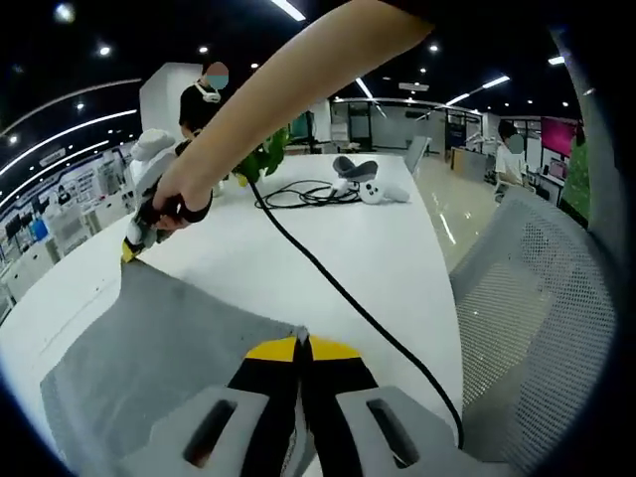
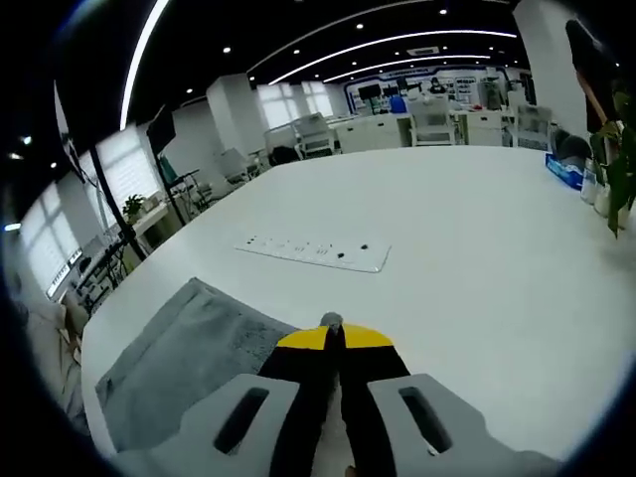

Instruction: Fold the towel on the table until its edges align and the towel forms a compact rectangular stack.

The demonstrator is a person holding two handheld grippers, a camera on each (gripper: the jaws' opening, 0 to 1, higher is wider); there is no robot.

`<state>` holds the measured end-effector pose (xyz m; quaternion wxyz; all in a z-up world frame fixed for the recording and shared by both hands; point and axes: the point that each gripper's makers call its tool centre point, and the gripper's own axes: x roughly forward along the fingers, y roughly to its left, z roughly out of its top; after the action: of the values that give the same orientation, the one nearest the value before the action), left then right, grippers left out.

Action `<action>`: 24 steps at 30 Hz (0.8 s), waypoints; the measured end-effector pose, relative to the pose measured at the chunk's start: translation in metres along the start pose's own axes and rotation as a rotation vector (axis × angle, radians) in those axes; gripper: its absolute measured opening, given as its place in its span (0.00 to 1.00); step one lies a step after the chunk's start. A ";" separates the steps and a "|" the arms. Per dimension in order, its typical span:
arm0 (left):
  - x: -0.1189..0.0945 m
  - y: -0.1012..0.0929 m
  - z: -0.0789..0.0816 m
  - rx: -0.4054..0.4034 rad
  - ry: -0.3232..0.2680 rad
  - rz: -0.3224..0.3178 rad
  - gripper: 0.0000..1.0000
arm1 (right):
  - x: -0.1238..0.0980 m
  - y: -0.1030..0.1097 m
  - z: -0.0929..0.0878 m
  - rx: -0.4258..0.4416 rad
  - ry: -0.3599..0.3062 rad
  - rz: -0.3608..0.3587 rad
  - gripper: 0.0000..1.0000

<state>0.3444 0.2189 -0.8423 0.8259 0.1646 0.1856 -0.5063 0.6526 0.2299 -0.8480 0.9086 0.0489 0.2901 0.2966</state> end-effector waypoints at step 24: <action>-0.068 0.028 0.008 -0.115 -0.078 0.185 0.02 | 0.005 0.048 0.043 0.028 -0.047 0.021 0.00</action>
<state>0.3424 0.2805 -0.8004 0.8838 0.1136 0.1659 -0.4224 0.6554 0.2751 -0.8023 0.9112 0.0712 0.2724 0.3007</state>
